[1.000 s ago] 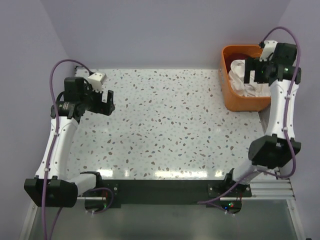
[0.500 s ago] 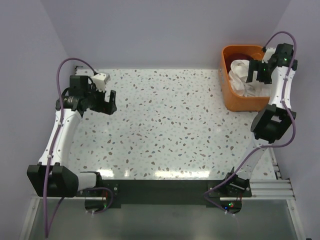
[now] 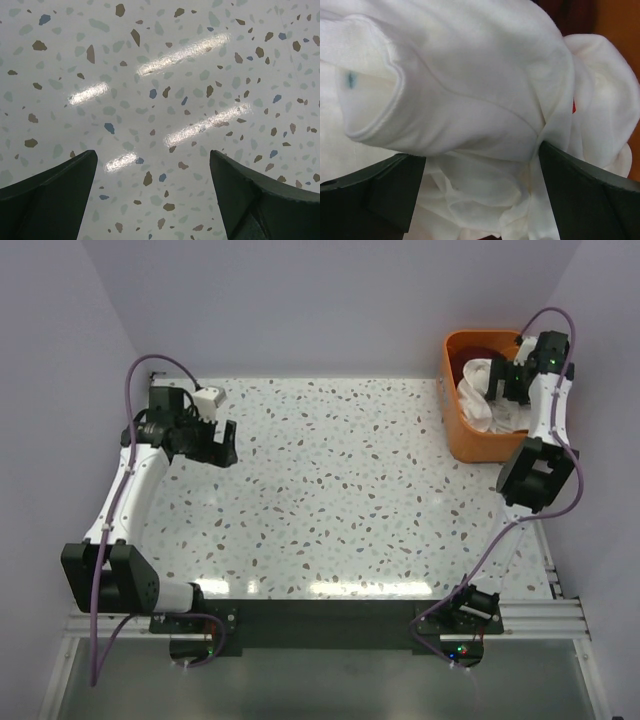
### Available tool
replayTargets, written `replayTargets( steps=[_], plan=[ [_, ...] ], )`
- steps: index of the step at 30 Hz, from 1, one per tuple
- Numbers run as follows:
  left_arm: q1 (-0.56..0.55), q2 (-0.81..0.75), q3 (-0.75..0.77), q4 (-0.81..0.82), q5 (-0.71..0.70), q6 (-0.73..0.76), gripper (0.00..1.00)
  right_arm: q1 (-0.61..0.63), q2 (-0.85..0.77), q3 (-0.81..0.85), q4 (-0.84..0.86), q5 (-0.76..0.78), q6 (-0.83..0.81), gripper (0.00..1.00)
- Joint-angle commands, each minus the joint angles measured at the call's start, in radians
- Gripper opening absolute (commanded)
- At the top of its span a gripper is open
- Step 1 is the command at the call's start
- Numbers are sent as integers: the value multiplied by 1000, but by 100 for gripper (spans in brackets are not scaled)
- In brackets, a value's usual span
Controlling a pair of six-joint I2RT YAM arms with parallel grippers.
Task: Fold and stack the t-shirts
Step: Grab the tshirt from the pile
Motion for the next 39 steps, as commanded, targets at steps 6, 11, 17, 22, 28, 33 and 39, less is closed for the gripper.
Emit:
replayTargets(
  steps=[6,11,17,22,28,33,39],
  plan=[
    [-1,18,67,20,58,11,100,32,-30,37,106,70,25,45],
    [-1,-5,61,39,47,2,100,29,-194,-15,121,60,15,0],
    [-1,-39,44,56,39,-13,100,27,-379,-34,118,15,4,0],
    [-1,-70,22,80,26,-32,100,27,-484,-12,135,-80,28,0],
    [0,-70,45,68,6,-64,100,32,-596,49,261,-288,203,0],
    [3,-71,80,45,13,-96,100,73,-637,126,408,-386,313,0],
    [37,-68,145,2,67,-107,100,189,-680,137,586,-446,426,0]
  ],
)
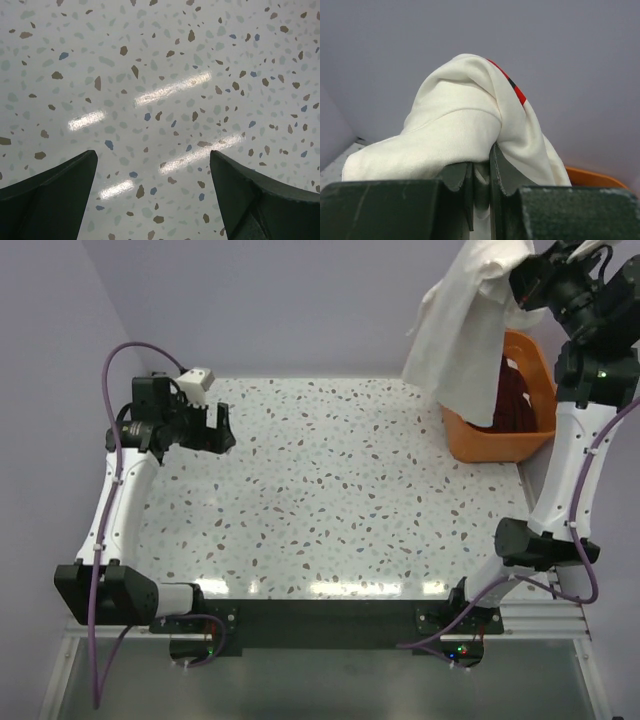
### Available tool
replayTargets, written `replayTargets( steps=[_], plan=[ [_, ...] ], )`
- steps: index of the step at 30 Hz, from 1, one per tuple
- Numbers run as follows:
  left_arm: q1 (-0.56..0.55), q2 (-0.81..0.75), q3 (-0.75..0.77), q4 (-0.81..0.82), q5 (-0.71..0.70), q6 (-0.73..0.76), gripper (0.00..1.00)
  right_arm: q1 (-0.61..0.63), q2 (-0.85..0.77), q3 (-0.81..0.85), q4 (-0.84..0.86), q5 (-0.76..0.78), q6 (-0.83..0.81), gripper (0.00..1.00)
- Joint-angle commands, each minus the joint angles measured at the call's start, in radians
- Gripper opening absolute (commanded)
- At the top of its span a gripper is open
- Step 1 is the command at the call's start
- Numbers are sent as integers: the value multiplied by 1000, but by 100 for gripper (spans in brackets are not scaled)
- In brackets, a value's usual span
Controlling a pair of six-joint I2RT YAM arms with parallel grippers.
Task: Fold and stack the t-shirts
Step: Grab the tshirt from the pile, then move the tshirt to the center of the board
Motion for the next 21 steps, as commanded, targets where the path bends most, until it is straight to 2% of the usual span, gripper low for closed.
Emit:
replayTargets(
  steps=[1,6,9,10,11,12,13,14,18,20,21],
  plan=[
    [38,-15,80,-11,68,-32,100,89,-73,63,220,-78,100,0],
    [136,10,151,-53,224,-33,100,262,-79,26,203,-91,82,0],
    [164,28,165,-76,290,-16,100,380,-111,-141,149,-99,19,0],
    [168,28,163,-79,303,-9,100,420,-116,-226,126,-99,-53,30],
    [168,30,156,-80,306,-4,100,504,-100,-256,24,-99,-105,58],
    [170,28,153,-80,312,4,100,543,-87,-290,-37,-81,-148,82],
    [170,30,150,-79,321,5,100,578,-64,-295,-99,-58,-252,99],
    [170,33,147,-82,329,11,100,622,-18,-293,-216,-36,-283,99],
    [171,47,136,-86,330,33,100,634,77,-282,-438,76,-352,99],
    [171,51,114,-96,350,66,100,634,75,-382,-489,106,-386,99],
    [171,53,104,-99,356,104,100,635,56,-493,-491,109,-394,99]
  ],
)
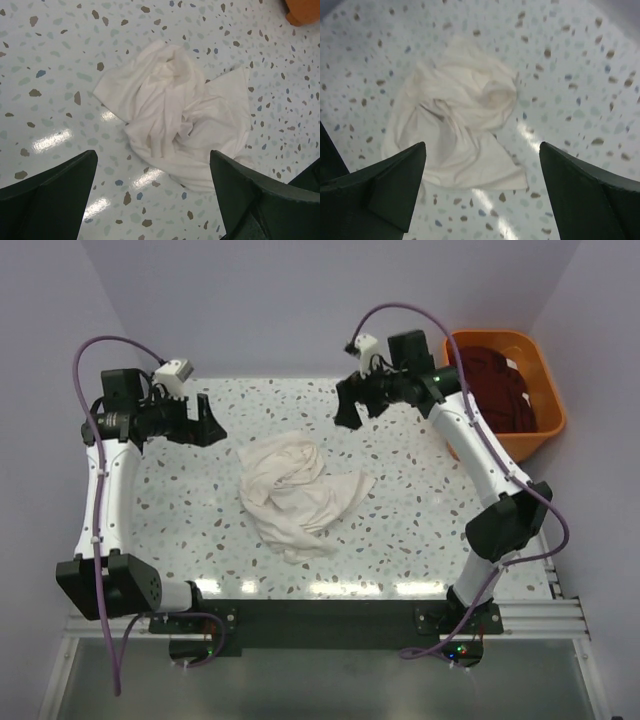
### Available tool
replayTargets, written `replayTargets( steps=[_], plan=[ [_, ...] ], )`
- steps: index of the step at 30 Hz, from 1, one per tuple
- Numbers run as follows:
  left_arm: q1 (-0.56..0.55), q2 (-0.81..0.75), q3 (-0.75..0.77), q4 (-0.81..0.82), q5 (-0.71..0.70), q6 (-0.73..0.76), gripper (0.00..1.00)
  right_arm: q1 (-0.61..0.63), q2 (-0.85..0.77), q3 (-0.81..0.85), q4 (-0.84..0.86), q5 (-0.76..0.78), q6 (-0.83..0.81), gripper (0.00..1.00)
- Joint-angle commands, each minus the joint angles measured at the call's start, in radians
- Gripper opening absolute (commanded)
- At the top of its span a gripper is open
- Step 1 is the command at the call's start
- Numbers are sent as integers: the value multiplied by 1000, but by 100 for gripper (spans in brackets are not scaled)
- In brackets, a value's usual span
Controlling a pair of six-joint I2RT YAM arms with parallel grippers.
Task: Fold and stack the t-shirts
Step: Move the tshirt to the center of the board, then flatten the tshirt out
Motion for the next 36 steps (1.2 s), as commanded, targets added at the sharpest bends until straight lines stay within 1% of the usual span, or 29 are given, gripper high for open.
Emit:
replayTargets(
  steps=[1,2,3,4,6,7,9,11,12,14,15,18,20,22,24,26,27,29,30,31,34,35,36],
  plan=[
    [5,5,-35,-26,69,100,100,-16,-47,-195,-190,95,-110,99],
    [4,8,-63,-31,77,123,100,-16,-59,-255,-169,97,-107,99],
    [-1,19,-77,-32,85,166,100,-16,-69,-366,-155,101,-106,99],
    [-10,26,-90,-32,73,185,100,-16,-87,-416,-137,110,-93,99],
    [-80,51,-124,-26,27,223,100,-16,-96,-538,-82,120,-81,98],
    [-141,60,-140,-17,-40,229,100,-14,-98,-571,-62,127,-63,97],
    [-197,89,-186,35,-93,228,100,-16,-89,-647,9,156,-47,95],
    [-249,117,-210,99,-143,208,97,-16,-49,-677,62,181,-31,92],
    [-262,161,-210,113,-171,203,94,-16,-32,-689,72,193,-24,89],
    [-288,215,-192,127,-200,206,90,-16,17,-697,96,227,-11,87],
    [-292,264,-186,129,-216,209,87,-19,31,-708,109,241,2,86],
    [-308,330,-176,135,-246,222,83,-22,60,-721,175,285,28,85],
    [-317,349,-178,147,-269,231,82,-24,77,-714,204,313,40,83],
    [-317,370,-172,149,-291,231,78,-31,94,-699,230,346,49,82],
    [-318,392,-163,141,-292,232,70,-31,132,-668,231,353,48,79],
    [-318,402,-154,135,-291,228,67,-31,161,-650,221,350,45,75],
    [-318,408,-155,138,-291,226,64,-30,187,-640,221,347,34,68],
    [-318,415,-152,138,-286,226,61,-31,212,-634,218,337,28,63],
    [-317,421,-152,136,-285,225,58,-30,223,-626,215,337,20,59],
    [-317,424,-150,136,-283,226,57,-31,243,-623,208,337,17,56],
    [-317,436,-146,133,-279,226,49,-30,266,-620,186,322,6,46],
    [-317,441,-143,132,-279,223,39,-30,270,-622,175,302,3,34],
    [-315,444,-138,129,-283,222,29,-30,273,-622,153,287,-3,24]
  ],
)
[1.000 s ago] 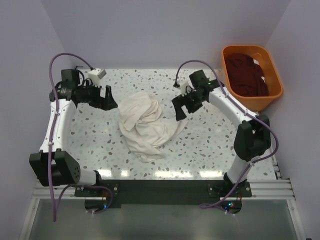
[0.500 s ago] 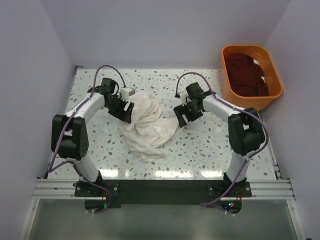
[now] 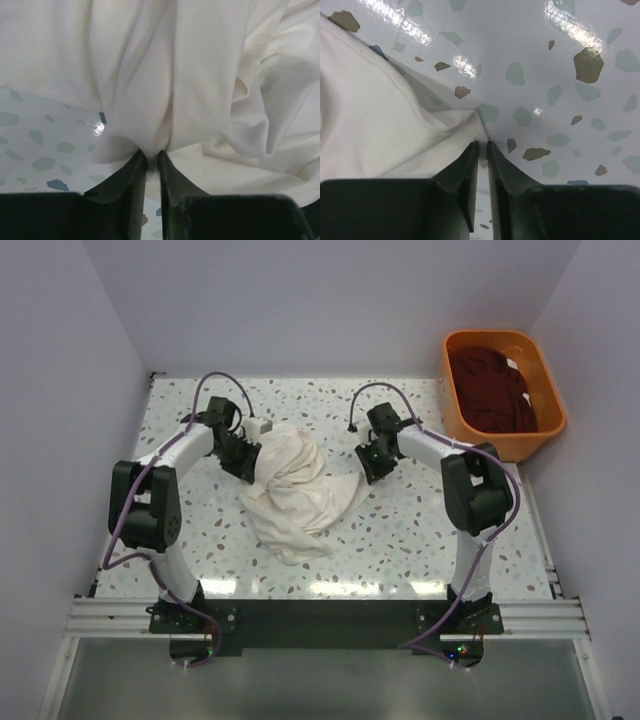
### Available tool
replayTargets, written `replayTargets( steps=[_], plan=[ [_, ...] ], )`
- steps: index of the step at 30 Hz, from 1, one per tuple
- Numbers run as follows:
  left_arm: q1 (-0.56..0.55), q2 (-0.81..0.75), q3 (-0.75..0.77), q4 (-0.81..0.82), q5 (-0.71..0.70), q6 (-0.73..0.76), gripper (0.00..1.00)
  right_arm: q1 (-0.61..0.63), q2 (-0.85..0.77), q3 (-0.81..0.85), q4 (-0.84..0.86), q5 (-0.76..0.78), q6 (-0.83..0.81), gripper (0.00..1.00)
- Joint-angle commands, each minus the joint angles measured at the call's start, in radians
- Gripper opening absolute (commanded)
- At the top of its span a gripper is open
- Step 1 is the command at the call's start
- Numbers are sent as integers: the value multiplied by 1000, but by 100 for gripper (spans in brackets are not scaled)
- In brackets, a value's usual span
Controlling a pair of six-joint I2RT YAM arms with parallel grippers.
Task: Fold and stack the t-shirts
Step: Flatten the tshirt out
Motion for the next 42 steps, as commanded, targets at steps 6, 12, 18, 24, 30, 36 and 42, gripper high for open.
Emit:
replayTargets(
  steps=[6,12,18,24,30,36,42],
  plan=[
    [151,-52,75,-48,-19,-6,0,-48,-24,41,-142,-39,-52,0],
    [285,-171,-44,-200,-98,89,0,-139,-160,59,-260,-13,-140,0],
    [311,-273,-257,-210,-342,74,0,-140,-256,-59,-319,-3,-206,0],
    [338,-261,-362,-202,-476,112,3,-140,-305,-189,-293,92,-288,0],
    [341,-259,-53,-237,-124,170,71,-140,-294,-177,-302,73,-302,0],
    [162,-81,268,-165,21,233,81,-142,-277,-151,-316,60,-304,0],
    [23,172,455,-163,69,403,79,-154,-253,-105,-340,44,-298,0]
  ],
)
